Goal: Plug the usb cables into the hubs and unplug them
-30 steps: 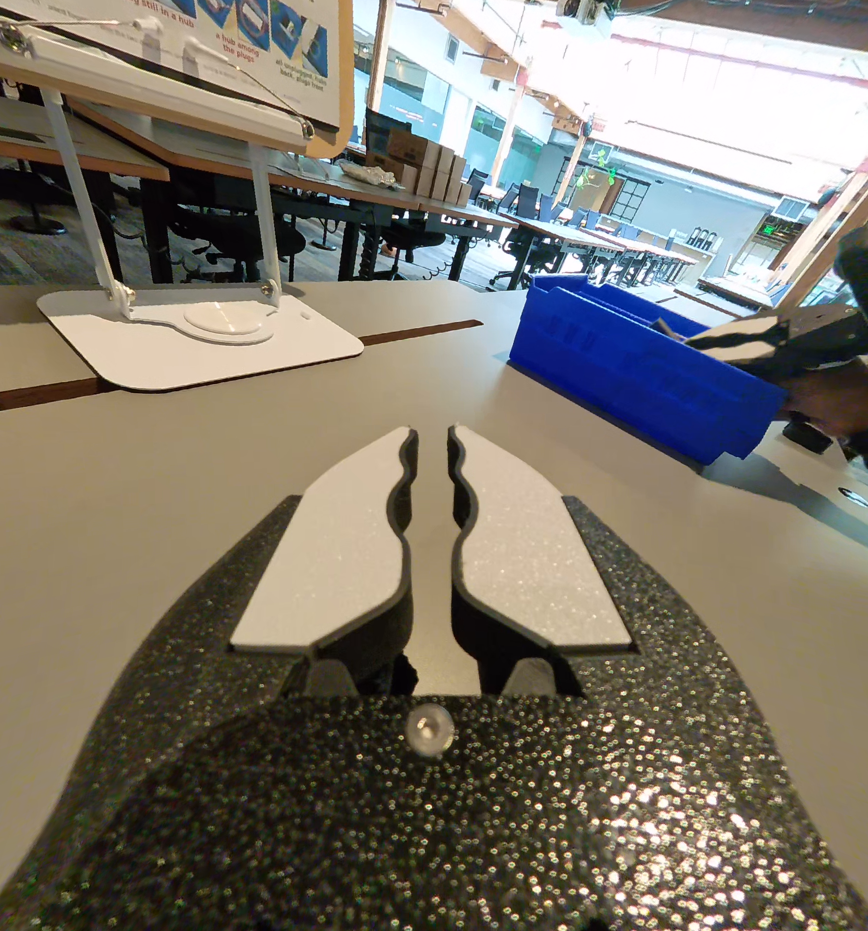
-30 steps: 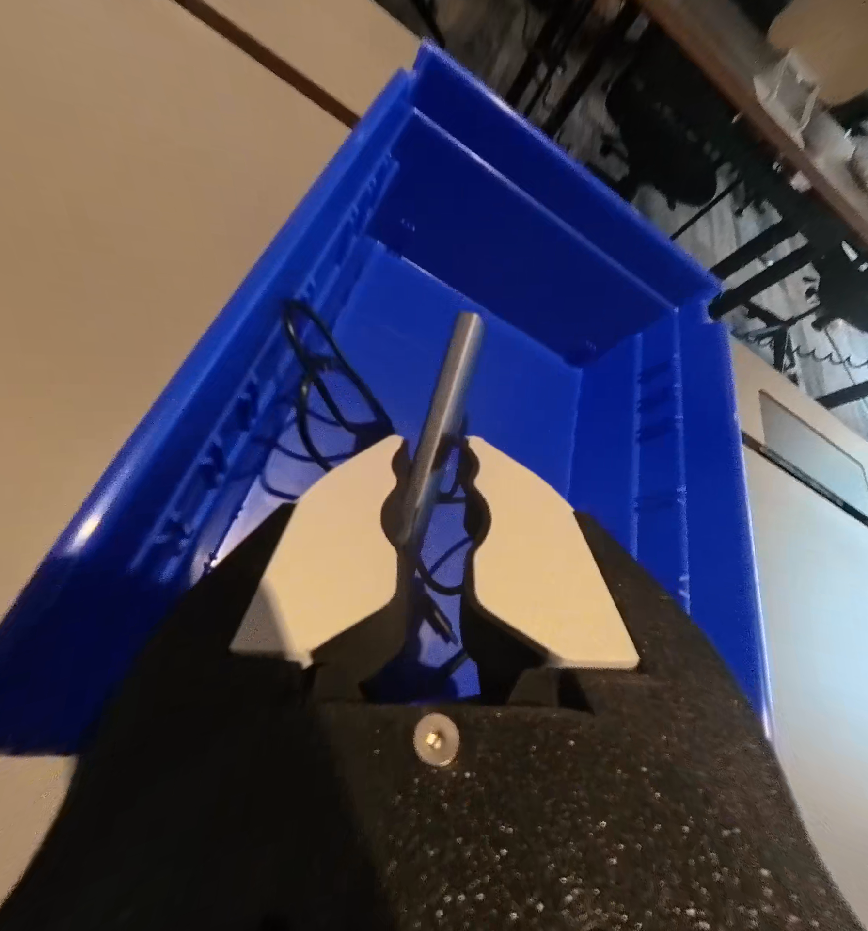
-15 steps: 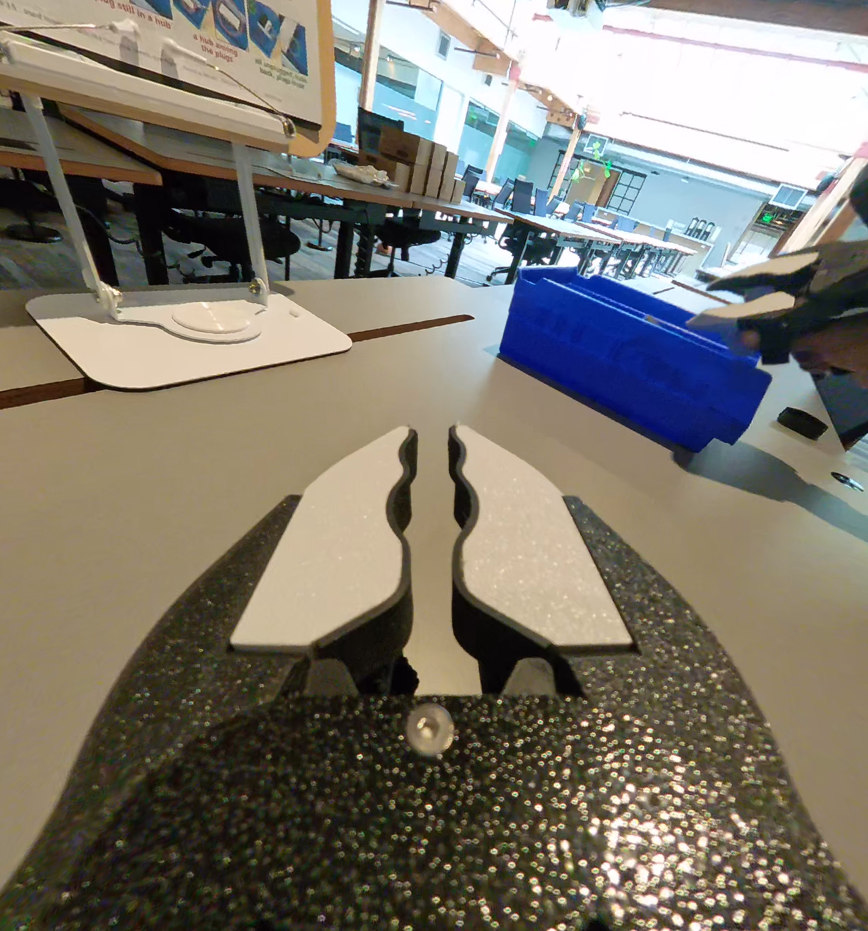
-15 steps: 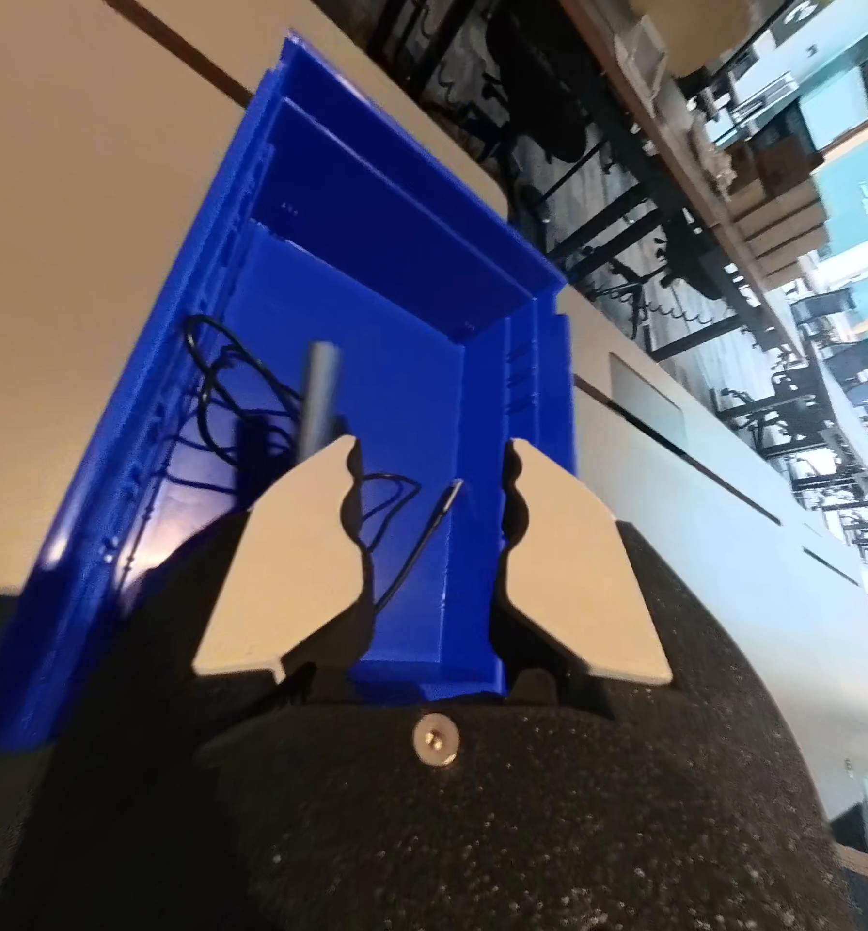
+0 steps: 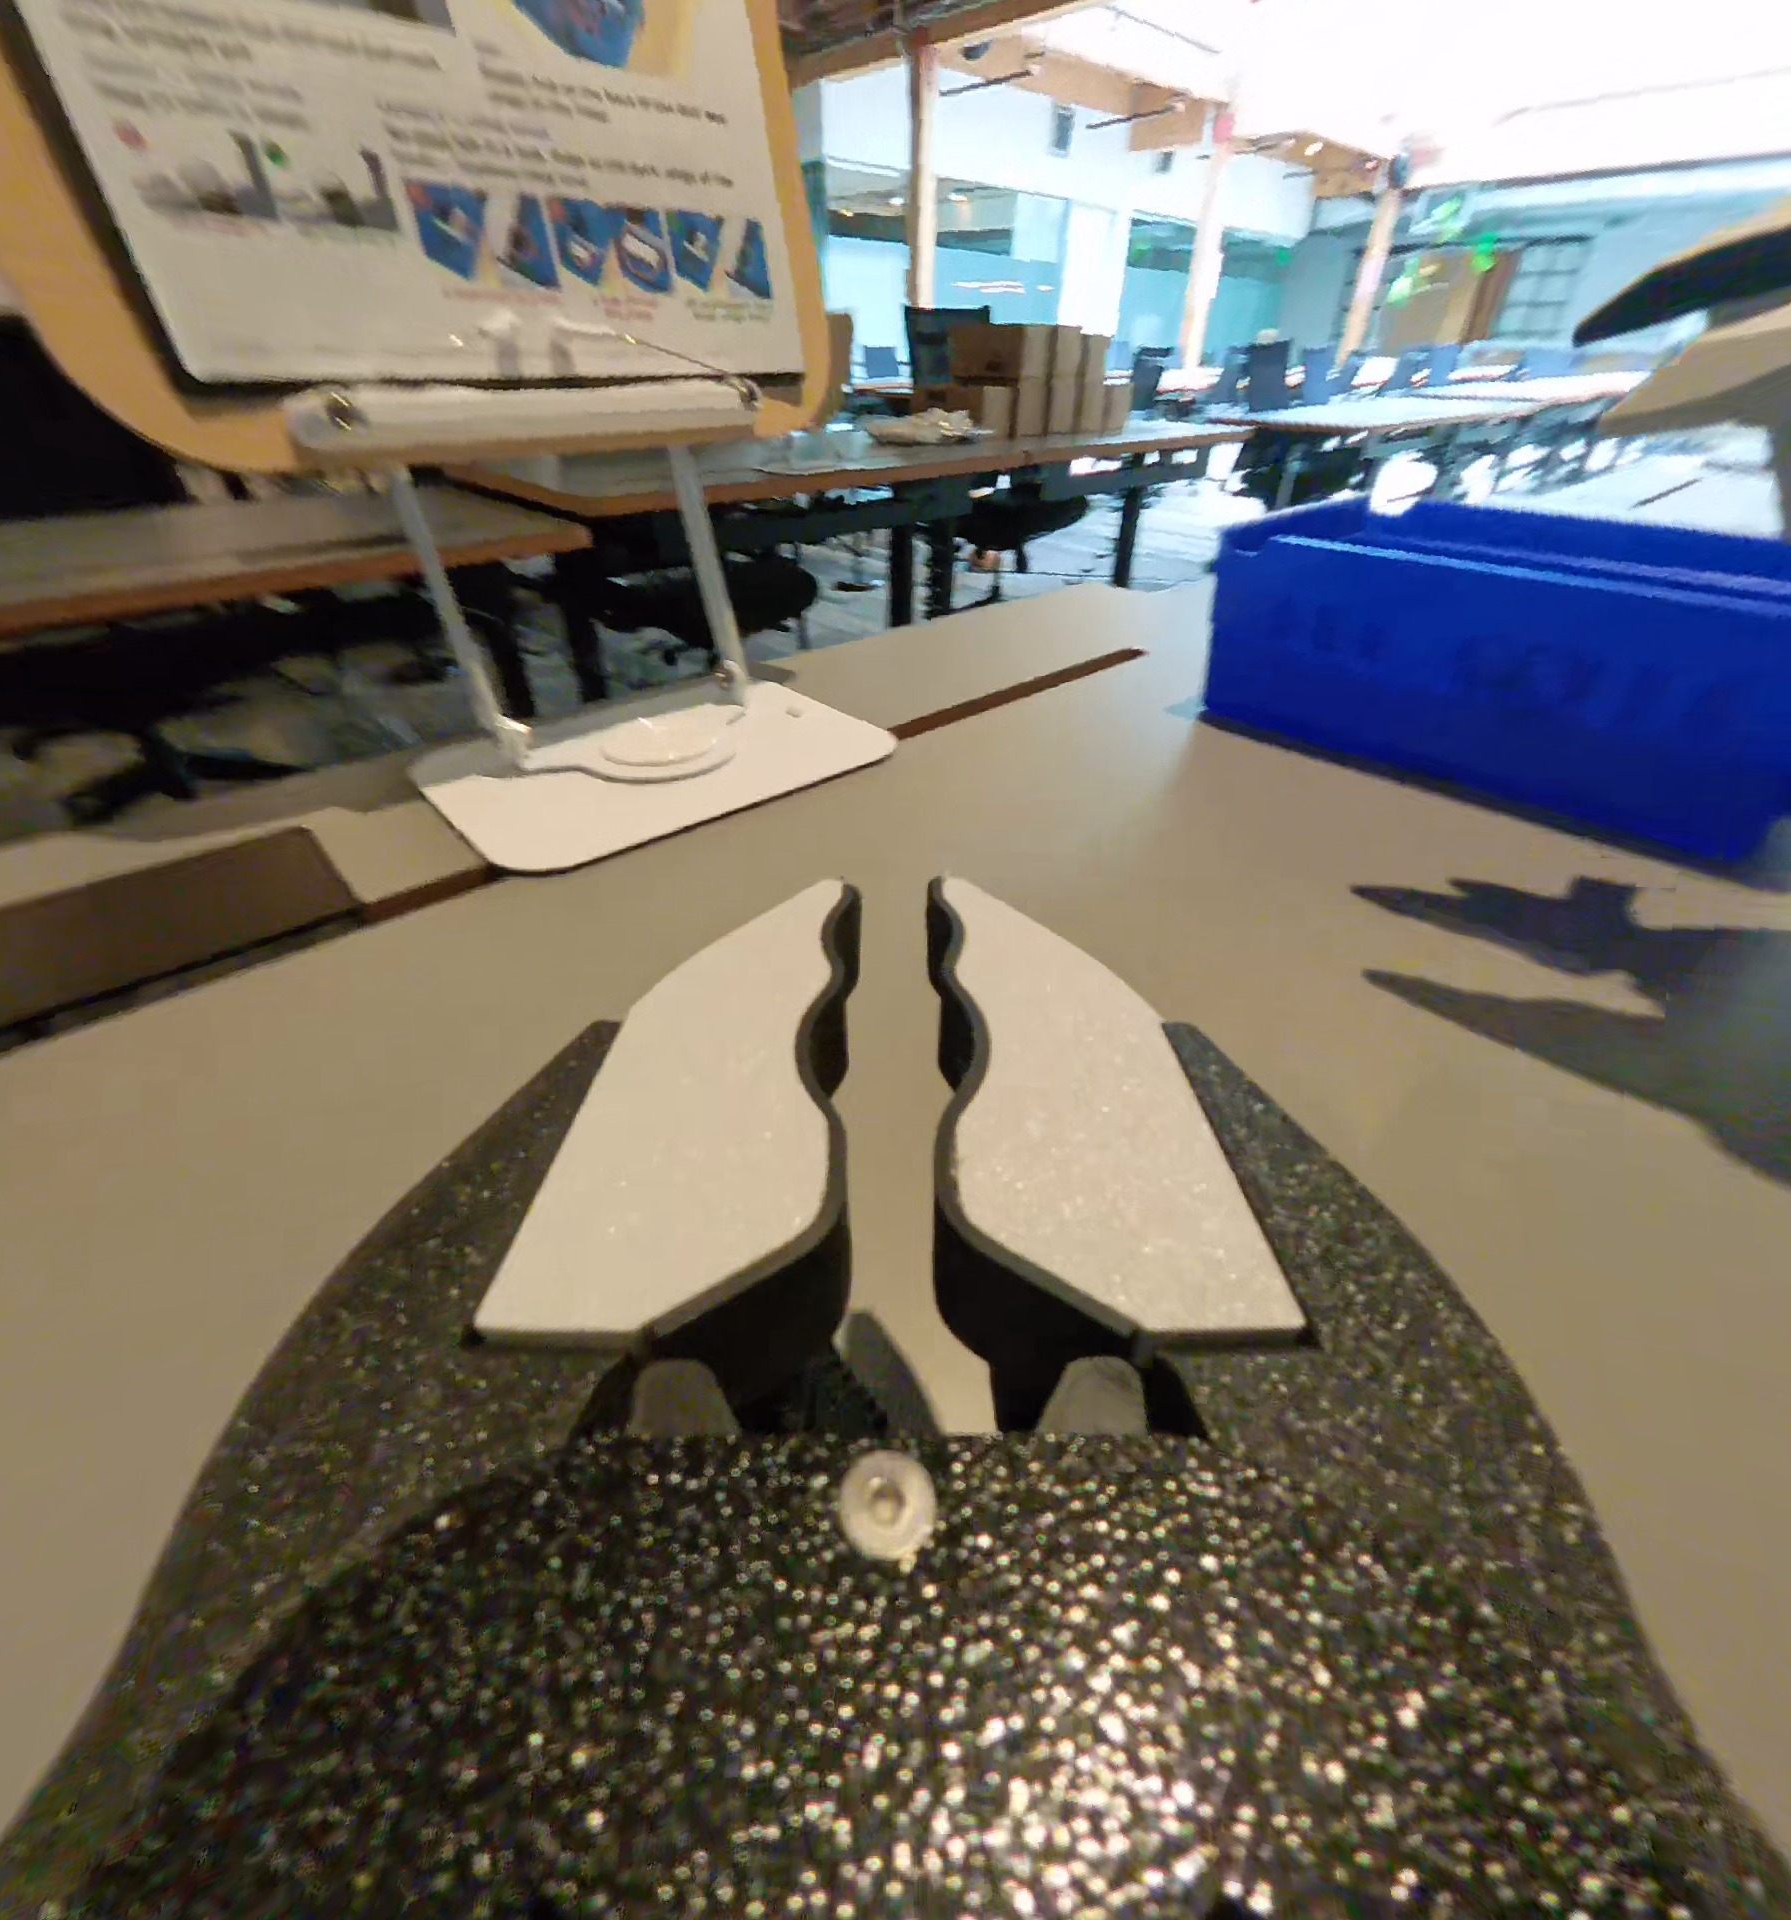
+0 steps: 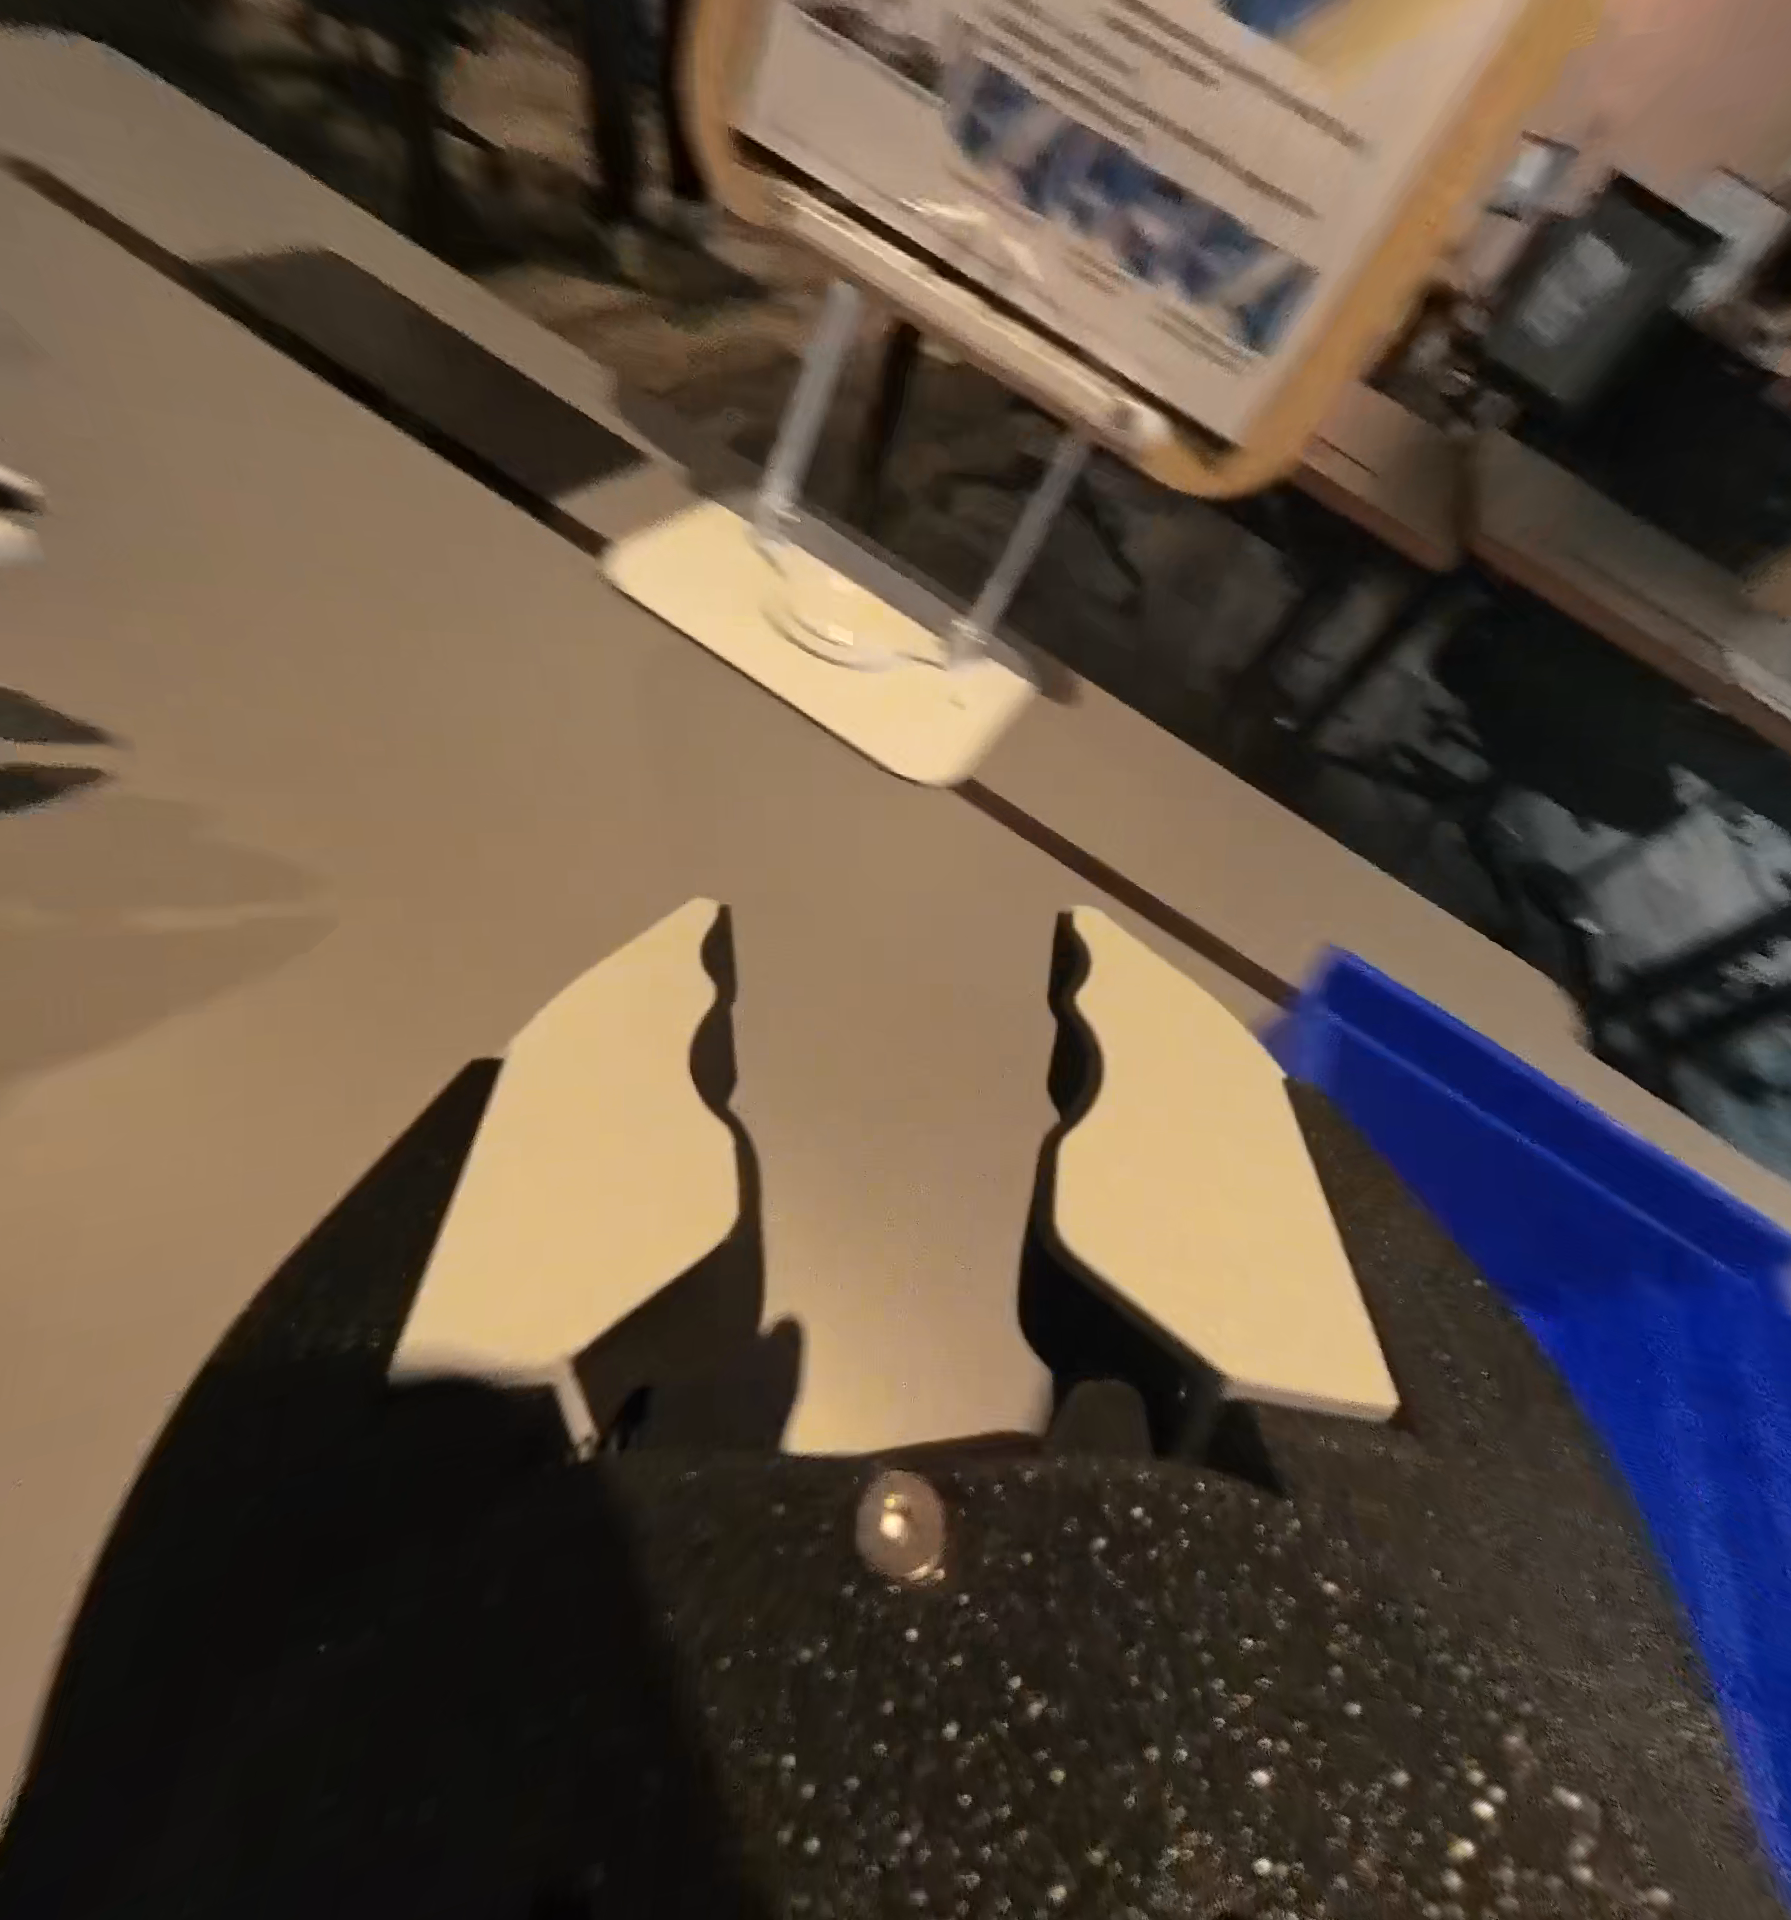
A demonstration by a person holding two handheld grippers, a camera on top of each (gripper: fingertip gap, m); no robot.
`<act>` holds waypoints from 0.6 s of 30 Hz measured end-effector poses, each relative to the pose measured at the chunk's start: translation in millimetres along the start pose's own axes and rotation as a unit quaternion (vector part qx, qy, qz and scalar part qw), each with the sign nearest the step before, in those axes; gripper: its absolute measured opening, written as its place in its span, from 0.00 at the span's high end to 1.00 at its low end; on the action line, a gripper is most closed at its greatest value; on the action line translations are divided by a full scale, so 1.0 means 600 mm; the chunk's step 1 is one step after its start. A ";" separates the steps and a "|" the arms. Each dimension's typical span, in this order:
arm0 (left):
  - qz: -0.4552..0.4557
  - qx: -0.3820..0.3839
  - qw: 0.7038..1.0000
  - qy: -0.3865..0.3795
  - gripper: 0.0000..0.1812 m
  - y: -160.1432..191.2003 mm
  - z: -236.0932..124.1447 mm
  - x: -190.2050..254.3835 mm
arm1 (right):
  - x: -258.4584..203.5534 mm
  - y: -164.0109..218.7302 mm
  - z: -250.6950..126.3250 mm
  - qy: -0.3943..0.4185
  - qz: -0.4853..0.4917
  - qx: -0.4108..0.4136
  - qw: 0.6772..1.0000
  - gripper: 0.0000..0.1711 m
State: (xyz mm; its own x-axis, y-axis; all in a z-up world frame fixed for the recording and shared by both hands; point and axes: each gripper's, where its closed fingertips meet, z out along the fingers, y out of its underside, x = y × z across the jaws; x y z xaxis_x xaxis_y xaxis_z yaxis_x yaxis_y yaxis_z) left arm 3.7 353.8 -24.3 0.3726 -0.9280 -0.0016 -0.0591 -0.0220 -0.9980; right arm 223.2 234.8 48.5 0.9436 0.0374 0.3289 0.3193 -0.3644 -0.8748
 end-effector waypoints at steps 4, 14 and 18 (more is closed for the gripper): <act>0.093 -0.001 0.994 -0.062 0.93 0.003 -0.024 -0.024 | -0.168 -0.029 0.071 -0.124 0.028 0.042 0.991 0.66; 0.035 0.037 0.988 -0.145 0.90 -0.022 -0.084 -0.112 | -0.355 0.016 0.120 -0.236 0.058 0.064 0.968 0.69; 0.013 0.068 0.984 -0.165 0.89 -0.053 -0.118 -0.141 | -0.367 0.021 0.115 -0.268 0.105 0.070 0.955 0.70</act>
State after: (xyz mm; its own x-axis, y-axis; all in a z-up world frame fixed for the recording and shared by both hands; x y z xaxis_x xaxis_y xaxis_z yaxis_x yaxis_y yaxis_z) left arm -91.5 406.4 12.3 0.6549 -0.7553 -0.0248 0.0436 0.0705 -0.9966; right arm 25.3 286.1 -59.2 0.8856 0.4611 -0.0555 0.0914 -0.2902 -0.9526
